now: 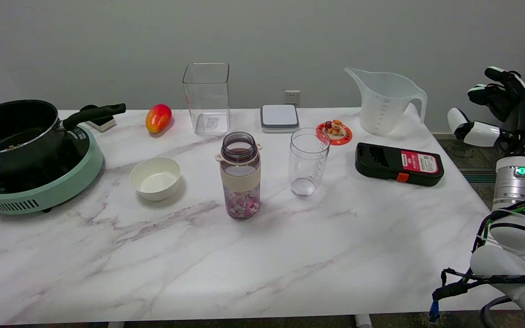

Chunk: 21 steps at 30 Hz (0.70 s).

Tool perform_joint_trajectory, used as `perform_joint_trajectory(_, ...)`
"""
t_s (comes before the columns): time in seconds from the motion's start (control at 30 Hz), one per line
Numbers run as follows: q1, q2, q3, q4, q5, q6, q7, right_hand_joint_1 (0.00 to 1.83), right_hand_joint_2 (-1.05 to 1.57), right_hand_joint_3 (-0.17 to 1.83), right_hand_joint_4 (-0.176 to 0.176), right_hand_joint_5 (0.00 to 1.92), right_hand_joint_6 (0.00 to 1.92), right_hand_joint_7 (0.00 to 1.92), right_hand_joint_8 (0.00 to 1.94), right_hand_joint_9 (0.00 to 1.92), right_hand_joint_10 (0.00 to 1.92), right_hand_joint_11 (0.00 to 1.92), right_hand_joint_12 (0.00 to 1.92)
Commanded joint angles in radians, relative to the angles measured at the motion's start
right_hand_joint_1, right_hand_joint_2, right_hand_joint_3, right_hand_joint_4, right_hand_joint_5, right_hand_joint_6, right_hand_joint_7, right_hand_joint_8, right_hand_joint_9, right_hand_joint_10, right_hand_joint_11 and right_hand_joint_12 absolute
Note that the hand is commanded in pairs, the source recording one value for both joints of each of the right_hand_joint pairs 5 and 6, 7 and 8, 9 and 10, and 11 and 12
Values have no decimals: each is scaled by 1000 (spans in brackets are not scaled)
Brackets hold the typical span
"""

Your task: Pick up the bottle.

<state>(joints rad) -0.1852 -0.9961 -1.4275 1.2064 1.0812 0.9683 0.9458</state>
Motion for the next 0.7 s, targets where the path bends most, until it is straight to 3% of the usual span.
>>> perform_joint_trajectory(0.03, 8, 2, -19, -14, 87, 77, -28, 1351, 163, 1140, 0, 557, 557, 939, 939, 647, 647, 693, 693)
perform_joint_trajectory(0.37, 12, 4, -133, -2, 98, 85, -24, 1324, 168, 1196, 0, 624, 624, 946, 946, 669, 669, 705, 705)
perform_joint_trajectory(0.6, -20, 4, -145, 9, 14, 61, -47, 1333, 144, 1172, 0, 578, 578, 925, 925, 667, 667, 709, 709)
perform_joint_trajectory(0.7, -52, 18, -151, 84, 20, 25, -7, 1347, 26, 1247, 0, 526, 526, 860, 860, 664, 664, 725, 725)
